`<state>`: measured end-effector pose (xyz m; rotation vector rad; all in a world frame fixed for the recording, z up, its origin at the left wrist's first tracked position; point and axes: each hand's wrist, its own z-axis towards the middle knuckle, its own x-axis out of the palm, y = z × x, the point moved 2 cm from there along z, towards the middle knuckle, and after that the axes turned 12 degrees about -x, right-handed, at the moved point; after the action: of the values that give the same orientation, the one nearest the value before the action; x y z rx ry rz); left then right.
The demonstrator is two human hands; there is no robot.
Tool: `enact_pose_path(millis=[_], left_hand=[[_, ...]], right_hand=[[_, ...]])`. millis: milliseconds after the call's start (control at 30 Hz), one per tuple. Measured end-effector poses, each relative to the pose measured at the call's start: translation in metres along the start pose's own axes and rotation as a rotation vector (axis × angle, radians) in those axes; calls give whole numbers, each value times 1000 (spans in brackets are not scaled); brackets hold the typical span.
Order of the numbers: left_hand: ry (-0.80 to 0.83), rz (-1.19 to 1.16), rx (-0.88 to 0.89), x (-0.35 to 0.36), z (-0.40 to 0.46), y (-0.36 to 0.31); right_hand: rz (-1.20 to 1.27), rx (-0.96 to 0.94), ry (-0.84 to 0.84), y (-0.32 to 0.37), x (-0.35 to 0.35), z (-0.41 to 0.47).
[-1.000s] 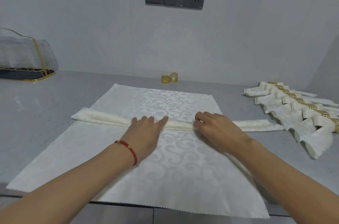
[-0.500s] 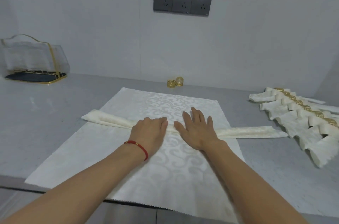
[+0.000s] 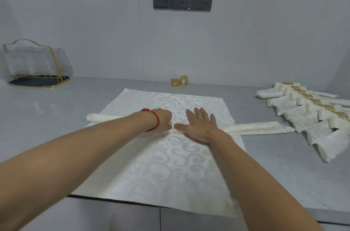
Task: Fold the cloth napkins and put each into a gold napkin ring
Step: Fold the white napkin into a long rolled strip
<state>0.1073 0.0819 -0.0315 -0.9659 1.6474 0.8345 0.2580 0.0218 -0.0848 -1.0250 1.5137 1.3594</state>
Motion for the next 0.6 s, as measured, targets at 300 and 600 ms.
enact_pose_path(millis=[300, 600], left_hand=[[27, 465, 17, -26, -15, -38], [476, 39, 232, -51, 3, -12]], right_hand=[[-32, 12, 13, 0, 0, 3], [-71, -8, 31, -1, 0, 2]])
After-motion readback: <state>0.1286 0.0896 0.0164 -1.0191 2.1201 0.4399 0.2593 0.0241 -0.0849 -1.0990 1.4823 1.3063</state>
